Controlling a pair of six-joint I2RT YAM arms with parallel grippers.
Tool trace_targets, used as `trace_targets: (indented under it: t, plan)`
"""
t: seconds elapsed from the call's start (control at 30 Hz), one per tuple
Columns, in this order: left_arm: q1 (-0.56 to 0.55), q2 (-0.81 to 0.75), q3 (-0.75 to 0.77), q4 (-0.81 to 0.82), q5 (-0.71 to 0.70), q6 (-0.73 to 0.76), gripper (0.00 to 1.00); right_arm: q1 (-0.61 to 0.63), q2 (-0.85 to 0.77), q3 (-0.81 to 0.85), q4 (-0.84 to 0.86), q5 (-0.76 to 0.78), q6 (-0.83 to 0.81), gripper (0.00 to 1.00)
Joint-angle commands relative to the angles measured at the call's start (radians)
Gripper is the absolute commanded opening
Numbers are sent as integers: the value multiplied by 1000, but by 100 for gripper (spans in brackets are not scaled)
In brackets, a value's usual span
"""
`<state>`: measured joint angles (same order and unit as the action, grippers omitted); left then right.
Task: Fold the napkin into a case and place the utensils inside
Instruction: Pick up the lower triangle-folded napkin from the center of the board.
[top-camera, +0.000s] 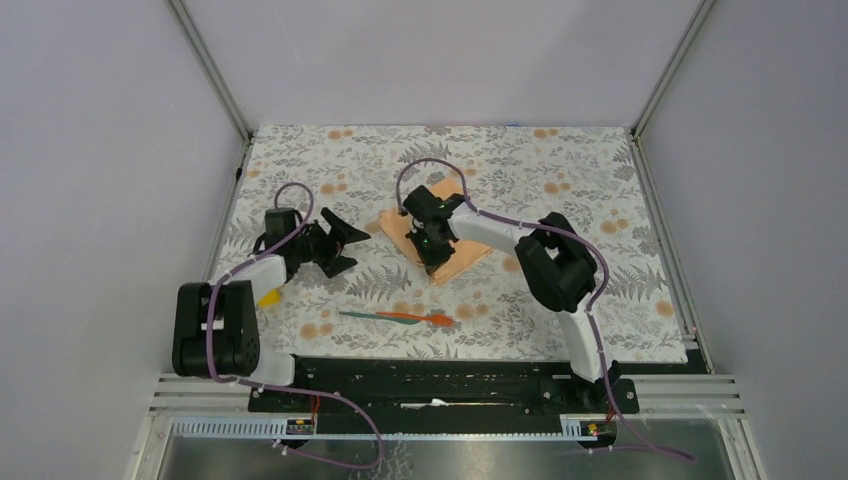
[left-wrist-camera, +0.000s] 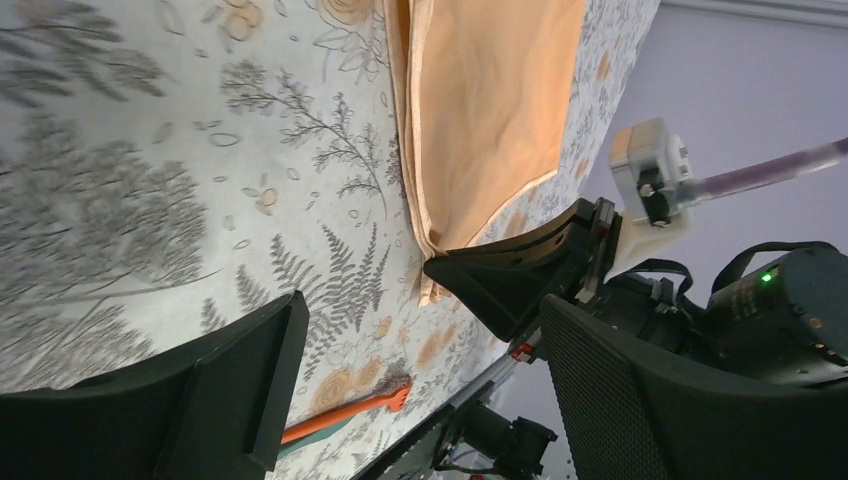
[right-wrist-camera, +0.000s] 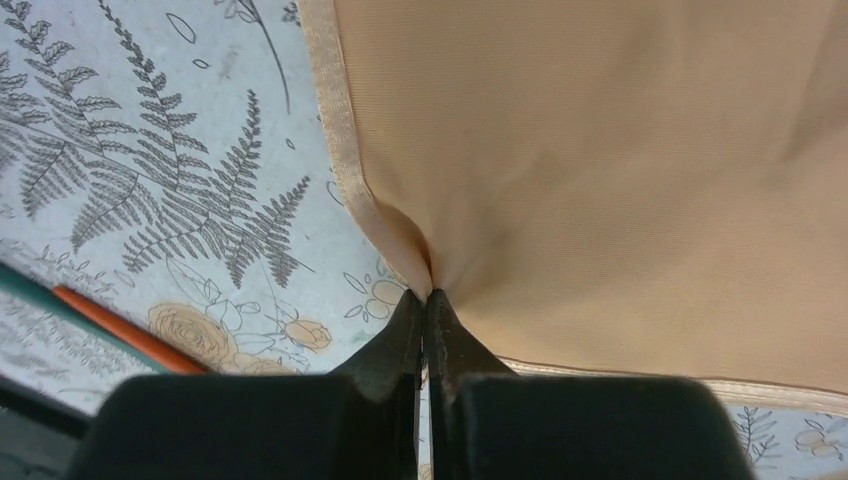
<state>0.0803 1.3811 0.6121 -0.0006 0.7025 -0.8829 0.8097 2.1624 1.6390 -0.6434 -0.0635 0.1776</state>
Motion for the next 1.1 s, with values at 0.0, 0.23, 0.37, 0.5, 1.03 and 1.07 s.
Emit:
trace_targets:
  t: [0.0, 0.23, 0.37, 0.5, 1.03, 1.07]
  plan:
    - [-92, 88, 9, 269, -17, -158, 91, -59, -101, -82, 106, -166, 31, 0]
    - [-225, 253, 37, 445, -135, -298, 90, -147, -189, -198, 232, -332, 106, 0]
    - [-251, 316, 56, 488, -176, -331, 88, -191, -225, -229, 258, -406, 135, 0]
    - [-261, 362, 60, 534, -197, -358, 86, -203, -234, -237, 261, -432, 137, 0]
    - [-263, 529, 119, 634, -209, -384, 66, -211, -254, -253, 272, -447, 133, 0]
    - [-264, 539, 124, 642, -208, -384, 64, -212, -254, -254, 272, -447, 133, 0]
